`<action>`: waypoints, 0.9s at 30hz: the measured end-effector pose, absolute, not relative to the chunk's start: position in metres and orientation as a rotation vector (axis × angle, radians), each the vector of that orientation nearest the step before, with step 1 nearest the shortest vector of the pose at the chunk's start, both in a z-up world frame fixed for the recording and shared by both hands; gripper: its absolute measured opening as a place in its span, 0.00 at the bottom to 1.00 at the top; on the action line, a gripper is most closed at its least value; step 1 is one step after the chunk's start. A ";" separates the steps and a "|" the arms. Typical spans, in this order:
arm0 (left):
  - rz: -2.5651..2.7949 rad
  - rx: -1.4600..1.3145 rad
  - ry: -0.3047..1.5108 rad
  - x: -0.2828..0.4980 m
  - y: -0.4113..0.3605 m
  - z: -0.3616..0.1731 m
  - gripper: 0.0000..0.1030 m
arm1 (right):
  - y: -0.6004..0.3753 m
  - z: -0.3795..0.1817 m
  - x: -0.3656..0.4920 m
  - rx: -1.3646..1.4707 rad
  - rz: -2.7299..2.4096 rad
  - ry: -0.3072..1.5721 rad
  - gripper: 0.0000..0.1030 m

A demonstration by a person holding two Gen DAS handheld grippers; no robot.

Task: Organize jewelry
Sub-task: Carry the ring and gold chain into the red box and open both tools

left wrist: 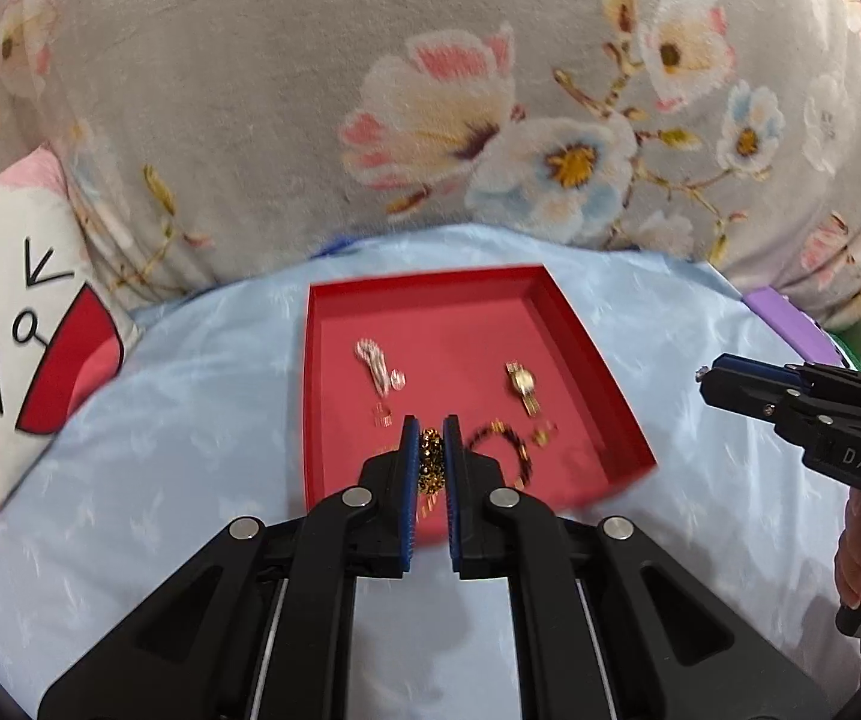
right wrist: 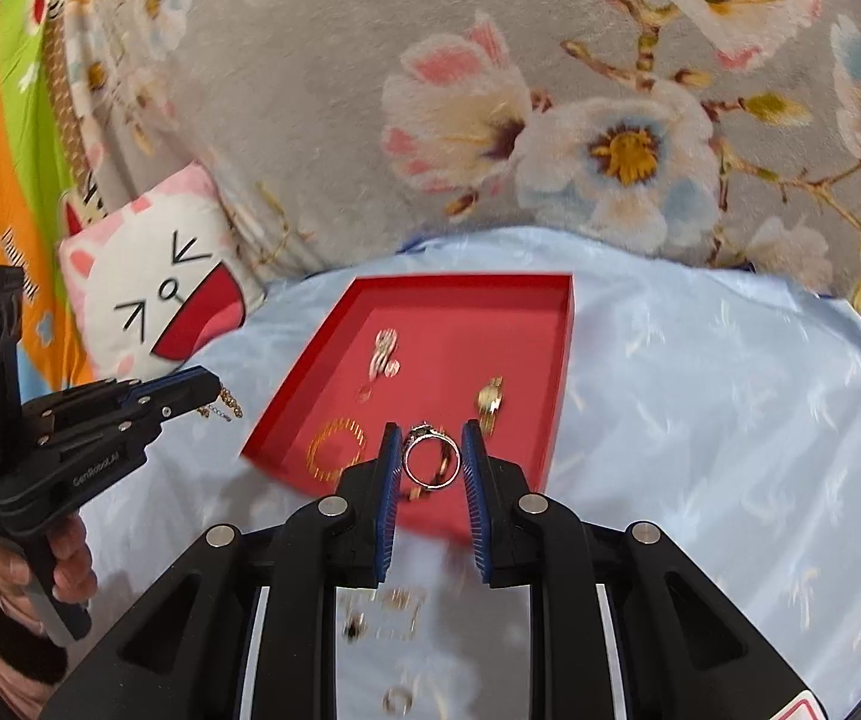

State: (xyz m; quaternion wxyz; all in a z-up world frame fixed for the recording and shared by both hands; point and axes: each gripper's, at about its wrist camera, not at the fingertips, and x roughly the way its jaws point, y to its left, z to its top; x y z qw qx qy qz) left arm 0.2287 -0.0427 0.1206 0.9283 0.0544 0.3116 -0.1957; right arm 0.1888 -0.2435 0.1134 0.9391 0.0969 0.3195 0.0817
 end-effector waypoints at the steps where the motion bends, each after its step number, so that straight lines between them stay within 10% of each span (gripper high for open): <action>1: -0.403 0.113 0.638 0.238 -0.045 0.122 0.07 | -0.245 0.114 0.202 0.202 0.162 0.656 0.19; 27: -0.347 0.098 0.768 0.384 -0.098 0.064 0.07 | -0.250 0.035 0.375 0.176 0.057 0.882 0.19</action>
